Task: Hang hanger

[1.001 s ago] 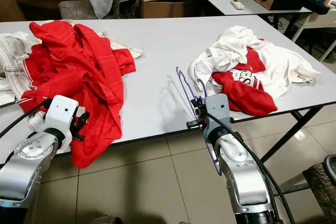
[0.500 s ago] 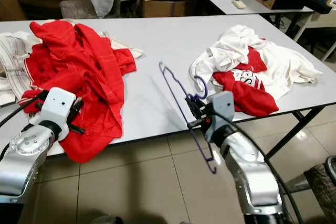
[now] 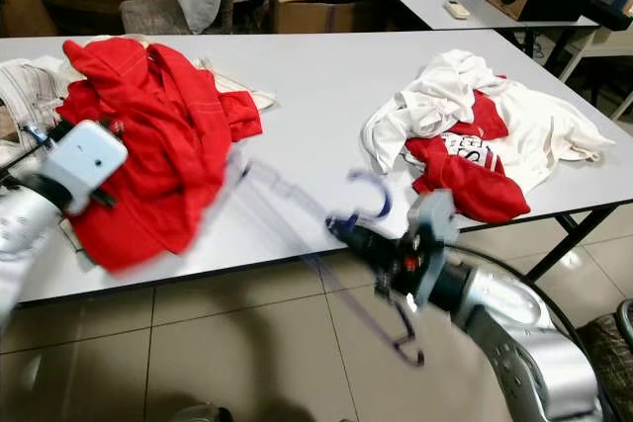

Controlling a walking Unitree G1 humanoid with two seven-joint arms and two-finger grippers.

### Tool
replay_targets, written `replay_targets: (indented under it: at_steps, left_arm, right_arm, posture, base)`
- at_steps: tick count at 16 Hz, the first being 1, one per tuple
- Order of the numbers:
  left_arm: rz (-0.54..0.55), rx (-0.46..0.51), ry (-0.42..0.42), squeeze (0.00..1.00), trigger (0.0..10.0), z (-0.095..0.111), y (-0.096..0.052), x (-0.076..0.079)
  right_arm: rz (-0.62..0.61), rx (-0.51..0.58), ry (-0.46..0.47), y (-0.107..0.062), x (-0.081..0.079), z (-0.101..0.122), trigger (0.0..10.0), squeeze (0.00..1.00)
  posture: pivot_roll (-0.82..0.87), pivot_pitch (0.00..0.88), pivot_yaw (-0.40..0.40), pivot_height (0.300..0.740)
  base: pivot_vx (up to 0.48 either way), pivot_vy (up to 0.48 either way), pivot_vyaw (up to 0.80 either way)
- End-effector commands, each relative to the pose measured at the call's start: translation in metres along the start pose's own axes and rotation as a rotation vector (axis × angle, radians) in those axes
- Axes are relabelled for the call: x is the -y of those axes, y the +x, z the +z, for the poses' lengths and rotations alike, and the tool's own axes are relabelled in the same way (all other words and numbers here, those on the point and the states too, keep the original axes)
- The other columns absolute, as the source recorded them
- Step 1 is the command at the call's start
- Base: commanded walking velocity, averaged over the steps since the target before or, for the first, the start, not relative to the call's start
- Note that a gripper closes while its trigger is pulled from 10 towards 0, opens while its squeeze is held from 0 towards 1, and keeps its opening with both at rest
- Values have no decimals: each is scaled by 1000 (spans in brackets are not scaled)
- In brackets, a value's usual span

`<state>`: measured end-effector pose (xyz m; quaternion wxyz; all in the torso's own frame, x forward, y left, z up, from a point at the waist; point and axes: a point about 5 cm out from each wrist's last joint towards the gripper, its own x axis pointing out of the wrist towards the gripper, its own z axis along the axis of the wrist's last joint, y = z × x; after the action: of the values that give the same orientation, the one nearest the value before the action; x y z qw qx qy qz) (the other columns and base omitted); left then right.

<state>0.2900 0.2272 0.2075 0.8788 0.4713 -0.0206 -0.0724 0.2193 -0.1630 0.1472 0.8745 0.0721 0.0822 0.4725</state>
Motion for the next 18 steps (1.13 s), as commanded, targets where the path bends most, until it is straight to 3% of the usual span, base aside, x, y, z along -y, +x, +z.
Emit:
replay_targets:
  at_steps: [1,5,7,10,18]
  left_arm:
    - [-50,63,71,0,0,13,0,4]
    - [-152,107,112,0,0,23,-2,22]
    - [-186,114,104,0,0,25,-4,29]
    - [-222,117,93,0,0,27,-6,34]
    - [-247,108,53,0,0,28,-8,43]
  right_arm:
    - [60,0,15,4,-6,3,10000,0]
    - [137,20,74,15,-13,4,10000,0]
    - [73,1,72,21,-5,2,10000,0]
    - [-35,-17,83,31,9,0,10000,0]
    - [13,-28,91,54,9,0,10000,0]
  posture:
    - [-21,0,-57,740]
    - [-4,0,-74,740]
    - [-1,0,-81,740]
    - [5,0,-92,740]
    - [21,0,-117,740]
  base:
    - [0,0,0]
    - [0,0,0]
    - [0,0,0]
    - [0,0,0]
    - [0,0,0]
